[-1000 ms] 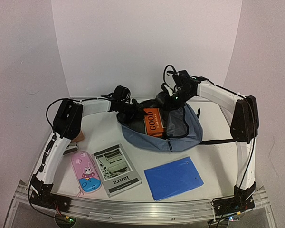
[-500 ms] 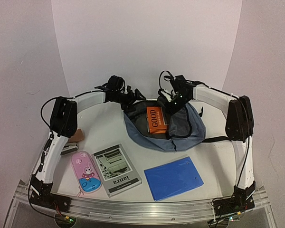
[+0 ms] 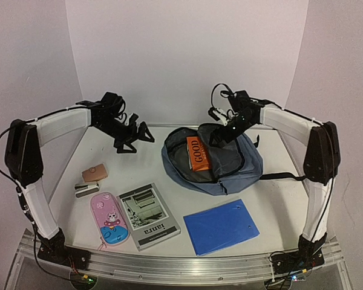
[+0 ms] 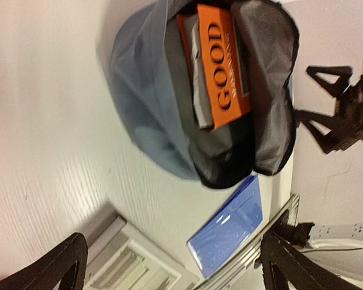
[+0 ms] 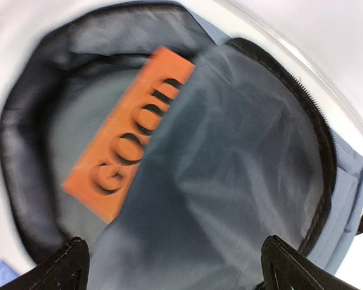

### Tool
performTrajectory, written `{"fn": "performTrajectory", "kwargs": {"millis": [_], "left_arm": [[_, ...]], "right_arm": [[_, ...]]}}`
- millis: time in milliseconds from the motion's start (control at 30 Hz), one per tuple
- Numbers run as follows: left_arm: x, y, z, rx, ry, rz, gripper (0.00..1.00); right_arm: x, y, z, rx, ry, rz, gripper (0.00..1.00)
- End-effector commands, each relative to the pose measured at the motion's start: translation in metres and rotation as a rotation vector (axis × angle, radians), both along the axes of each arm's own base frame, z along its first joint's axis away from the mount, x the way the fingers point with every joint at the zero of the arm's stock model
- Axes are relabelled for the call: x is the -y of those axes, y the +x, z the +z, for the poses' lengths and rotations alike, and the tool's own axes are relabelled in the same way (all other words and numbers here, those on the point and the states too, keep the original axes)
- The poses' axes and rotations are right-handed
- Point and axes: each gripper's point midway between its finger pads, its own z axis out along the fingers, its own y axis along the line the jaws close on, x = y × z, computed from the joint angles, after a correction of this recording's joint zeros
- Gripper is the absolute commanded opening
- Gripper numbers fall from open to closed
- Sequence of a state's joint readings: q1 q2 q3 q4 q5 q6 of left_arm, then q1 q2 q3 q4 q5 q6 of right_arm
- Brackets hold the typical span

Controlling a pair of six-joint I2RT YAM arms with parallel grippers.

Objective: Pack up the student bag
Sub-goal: Place the book in the student bag, then adjust the book at the center of the board.

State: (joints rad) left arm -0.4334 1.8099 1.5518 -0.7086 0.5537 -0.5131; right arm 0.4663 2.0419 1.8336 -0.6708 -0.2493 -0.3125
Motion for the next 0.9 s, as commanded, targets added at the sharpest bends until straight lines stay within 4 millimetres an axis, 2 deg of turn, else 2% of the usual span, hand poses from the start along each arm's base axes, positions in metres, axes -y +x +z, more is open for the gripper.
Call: {"fn": "performTrajectory", "kwargs": {"millis": [0, 167, 333, 500, 667, 867], "left_arm": [[-0.026, -0.058, -0.027, -0.1, 0.082, -0.046, 1.0], [-0.035, -0.088, -0.051, -0.192, 0.082, -0.038, 1.0], [-0.041, -0.102, -0.07, -0.24, 0.084, -0.015, 1.0], [-0.044, -0.105, -0.083, -0.277, 0.098, 0.018, 1.0], [-0.043, -0.108, -0.093, -0.311, 0.082, 0.041, 1.0], [-0.043, -0.109, -0.102, -0.325, 0.086, 0.034, 1.0]], "right_arm": [[-0.03, -0.056, 0.055, 0.061, 0.121, 0.16, 0.98], [-0.063, -0.129, 0.045, 0.044, 0.14, 0.341, 0.98], [-0.097, -0.196, 0.013, 0.004, 0.132, 0.528, 0.98], [-0.126, -0.237, -0.035, -0.052, 0.116, 0.605, 0.98], [-0.158, -0.276, -0.062, -0.058, 0.115, 0.667, 0.98], [-0.167, -0.302, -0.103, -0.052, 0.039, 0.699, 0.98]]}}
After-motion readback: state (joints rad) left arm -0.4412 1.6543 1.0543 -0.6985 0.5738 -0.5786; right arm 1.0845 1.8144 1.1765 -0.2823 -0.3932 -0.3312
